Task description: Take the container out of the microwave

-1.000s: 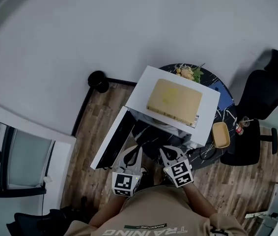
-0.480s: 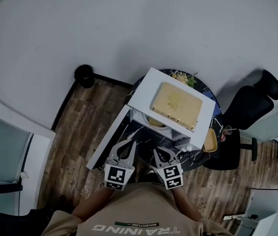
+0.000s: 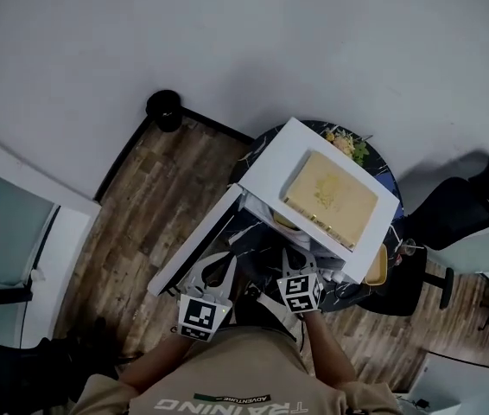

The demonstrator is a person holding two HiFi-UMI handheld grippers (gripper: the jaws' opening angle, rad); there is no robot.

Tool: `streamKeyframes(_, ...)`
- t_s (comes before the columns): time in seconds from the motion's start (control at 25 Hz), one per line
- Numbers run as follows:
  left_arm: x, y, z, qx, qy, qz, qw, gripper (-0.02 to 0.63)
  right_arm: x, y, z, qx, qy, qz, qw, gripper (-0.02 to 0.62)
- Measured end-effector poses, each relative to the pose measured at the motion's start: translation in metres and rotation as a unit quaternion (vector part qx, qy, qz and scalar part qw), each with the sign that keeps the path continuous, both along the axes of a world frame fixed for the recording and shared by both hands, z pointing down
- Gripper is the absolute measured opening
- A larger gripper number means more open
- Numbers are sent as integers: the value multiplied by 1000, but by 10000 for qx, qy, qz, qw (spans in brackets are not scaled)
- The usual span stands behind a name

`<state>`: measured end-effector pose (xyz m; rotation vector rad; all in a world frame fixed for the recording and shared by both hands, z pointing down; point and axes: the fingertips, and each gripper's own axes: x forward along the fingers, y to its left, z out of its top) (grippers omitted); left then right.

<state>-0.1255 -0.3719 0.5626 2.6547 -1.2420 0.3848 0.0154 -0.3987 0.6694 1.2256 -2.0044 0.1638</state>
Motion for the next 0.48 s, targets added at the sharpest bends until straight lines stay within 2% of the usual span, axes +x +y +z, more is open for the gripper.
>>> streamKeyframes(0.2,8,2,15,-219,-1,-176,9996,5,6,-30,31,207,959,-438,9942,8)
streamKeyframes(0.48,18,3,20,-243,-91,-180,9995,5,-4,-51,62,415,1944,-1091,9740,8)
